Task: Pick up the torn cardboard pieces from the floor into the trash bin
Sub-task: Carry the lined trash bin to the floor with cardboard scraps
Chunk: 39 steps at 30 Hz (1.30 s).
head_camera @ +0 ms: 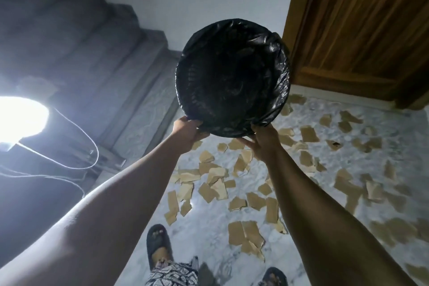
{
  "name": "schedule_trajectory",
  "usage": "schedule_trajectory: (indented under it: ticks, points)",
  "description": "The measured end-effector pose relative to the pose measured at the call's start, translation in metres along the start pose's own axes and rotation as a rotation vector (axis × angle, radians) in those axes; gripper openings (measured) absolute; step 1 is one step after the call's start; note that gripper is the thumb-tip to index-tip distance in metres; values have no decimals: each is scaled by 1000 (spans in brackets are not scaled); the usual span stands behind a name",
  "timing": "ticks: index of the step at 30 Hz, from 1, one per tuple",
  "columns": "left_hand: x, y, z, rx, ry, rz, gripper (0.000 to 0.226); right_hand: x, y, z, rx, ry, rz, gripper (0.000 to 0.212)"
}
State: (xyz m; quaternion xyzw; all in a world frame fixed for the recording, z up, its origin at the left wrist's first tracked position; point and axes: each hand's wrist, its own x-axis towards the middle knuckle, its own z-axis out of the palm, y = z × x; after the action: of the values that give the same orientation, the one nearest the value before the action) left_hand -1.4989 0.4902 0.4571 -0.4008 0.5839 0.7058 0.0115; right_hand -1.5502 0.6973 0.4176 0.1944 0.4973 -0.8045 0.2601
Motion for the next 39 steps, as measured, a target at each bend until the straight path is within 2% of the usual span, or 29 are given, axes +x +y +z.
schedule_trajectory:
  ticks: [9,15,22,27,31,39]
  points:
    - [212,-32,-66,11,-162,-65,25,140,104,73,10,322,-81,36]
    - [376,-133,-85,125,-253,-35,17,292,226,56,-6,410,-18,26]
    - [537,-284,-92,132,-244,-1,9,468,354,-12,-72,323,-13,27]
    - [607,-352,-83,111,-218,110,16,547,404,-45,-112,255,-85,26]
    - [640,-382,-79,50,-193,165,9,583,424,-63,-119,219,-119,34]
    - [645,-386,-71,-91,-274,257,23,587,437,-63,-117,124,-201,34]
